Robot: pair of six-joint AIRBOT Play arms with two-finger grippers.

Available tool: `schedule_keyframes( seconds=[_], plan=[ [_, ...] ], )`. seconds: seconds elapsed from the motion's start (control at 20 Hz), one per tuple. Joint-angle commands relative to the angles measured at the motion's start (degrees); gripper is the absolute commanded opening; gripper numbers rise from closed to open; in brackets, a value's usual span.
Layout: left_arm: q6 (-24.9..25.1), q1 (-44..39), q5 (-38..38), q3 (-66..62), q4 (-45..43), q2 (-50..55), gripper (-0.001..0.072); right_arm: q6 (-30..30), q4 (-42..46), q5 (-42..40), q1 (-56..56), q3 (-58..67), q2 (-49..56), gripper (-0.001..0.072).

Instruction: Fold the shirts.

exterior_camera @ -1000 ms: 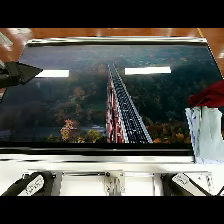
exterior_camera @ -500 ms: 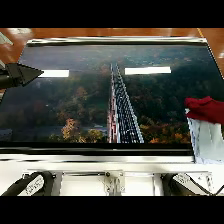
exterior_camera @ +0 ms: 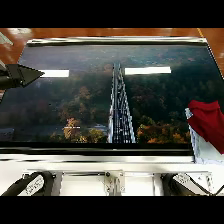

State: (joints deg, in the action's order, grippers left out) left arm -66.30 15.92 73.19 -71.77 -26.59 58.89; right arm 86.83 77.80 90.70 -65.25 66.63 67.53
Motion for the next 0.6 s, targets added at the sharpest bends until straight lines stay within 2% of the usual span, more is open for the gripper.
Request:
schedule_keyframes(
  seconds=[0.0,0.05,0.1,0.15,0.2,0.4,0.5,0.55],
  plan=[
    [-0.5,0.0,0.4,0.0,0.0,0.0,0.0043,2.3,5.6,-2.4,0.0,-4.8,0.0,0.0068],
    [-0.6,0.0,0.4,0.0,0.0,0.0,0.0042,4.0,4.8,-4.7,0.0,-7.0,0.0,0.008],
    [-0.6,0.0,0.4,0.0,0.0,0.0,0.0043,5.4,4.5,-6.8,0.0,-8.8,0.0,0.0235],
    [-0.6,0.0,0.4,0.0,0.0,0.0,0.0043,5.5,4.2,-7.9,0.0,-9.6,0.0,0.0538],
    [-0.6,0.0,0.4,0.0,0.0,0.0,0.0042,4.7,4.3,-8.1,0.0,-9.4,0.0,0.0674],
    [-0.6,0.0,-3.0,0.0,0.0,0.0,0.0043,4.1,4.1,-5.6,0.0,-1.4,0.0,0.0673],
    [-0.2,0.0,-7.0,0.0,0.0,0.1,0.0042,1.4,-3.0,-6.3,0.0,7.0,-0.4,0.0608],
    [1.3,-0.3,-8.8,0.0,-0.6,0.2,0.0041,0.7,-7.9,-9.4,0.2,10.7,-1.0,0.0606]
  ],
)
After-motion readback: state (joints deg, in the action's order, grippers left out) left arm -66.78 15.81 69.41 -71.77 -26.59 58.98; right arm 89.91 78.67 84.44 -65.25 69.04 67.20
